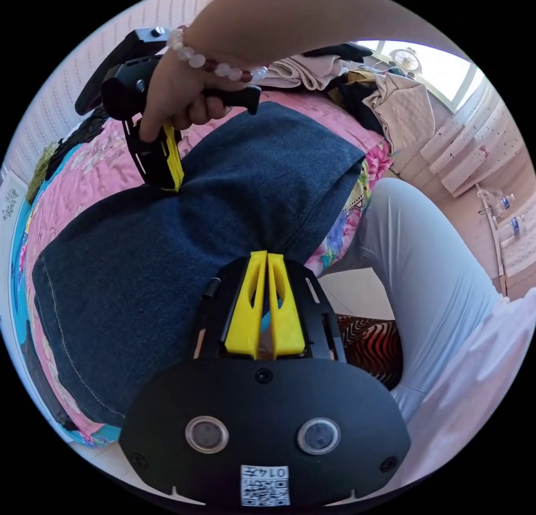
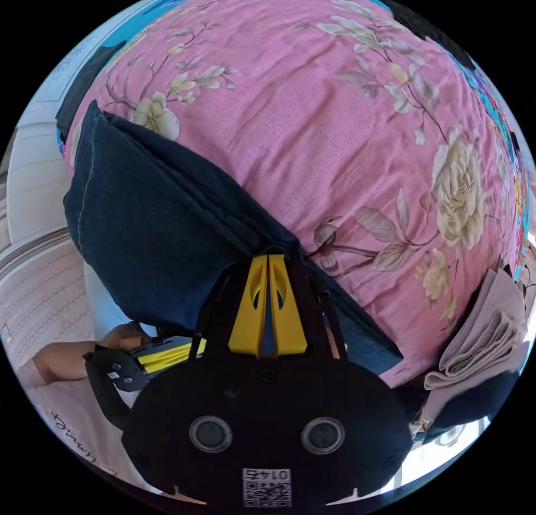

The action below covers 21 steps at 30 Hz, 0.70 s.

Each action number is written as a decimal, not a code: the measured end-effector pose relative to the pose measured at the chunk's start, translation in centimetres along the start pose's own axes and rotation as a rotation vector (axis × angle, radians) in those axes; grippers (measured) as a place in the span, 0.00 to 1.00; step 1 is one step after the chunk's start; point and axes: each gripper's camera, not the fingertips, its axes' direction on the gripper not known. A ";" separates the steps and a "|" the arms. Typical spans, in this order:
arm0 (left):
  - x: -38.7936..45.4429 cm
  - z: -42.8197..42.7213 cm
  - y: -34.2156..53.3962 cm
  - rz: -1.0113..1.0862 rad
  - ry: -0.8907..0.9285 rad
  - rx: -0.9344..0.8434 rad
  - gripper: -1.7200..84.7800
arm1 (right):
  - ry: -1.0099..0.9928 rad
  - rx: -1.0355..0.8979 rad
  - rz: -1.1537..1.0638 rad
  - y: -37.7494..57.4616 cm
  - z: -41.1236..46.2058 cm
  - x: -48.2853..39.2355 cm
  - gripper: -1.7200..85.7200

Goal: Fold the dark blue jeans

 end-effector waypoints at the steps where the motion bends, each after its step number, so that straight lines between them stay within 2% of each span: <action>1: 0.0 0.5 -0.5 0.004 0.002 -0.007 0.01 | -0.011 -0.003 0.002 0.1 0.4 0.2 0.01; 3: -0.1 1.3 -1.4 0.016 0.010 -0.021 0.01 | -0.076 -0.006 0.043 0.5 2.1 1.5 0.01; 8: 0.1 2.6 -3.4 0.023 0.025 -0.064 0.01 | -0.083 0.038 0.064 3.3 5.7 2.1 0.01; 11: -1.0 2.3 -3.8 -0.123 0.139 -0.070 0.01 | -0.100 0.189 0.062 7.8 7.7 2.4 0.01; 13: -0.9 2.2 -3.3 -0.163 0.343 -0.053 0.01 | -0.145 0.315 0.053 12.1 9.0 2.7 0.01; 15: -0.4 1.9 -2.7 -0.190 0.388 -0.025 0.01 | -0.270 0.480 0.000 19.9 11.7 2.8 0.01; 16: 0.2 1.4 -2.4 -0.183 0.347 0.011 0.01 | -0.293 0.528 0.008 22.2 12.6 2.9 0.01; 19: 1.3 0.4 -3.1 -0.145 0.218 0.028 0.02 | -0.356 0.739 0.220 34.0 17.9 4.7 0.02; 21: 1.6 -0.1 -4.2 -0.136 0.131 0.040 0.03 | -0.435 0.855 0.501 42.8 23.5 7.2 0.04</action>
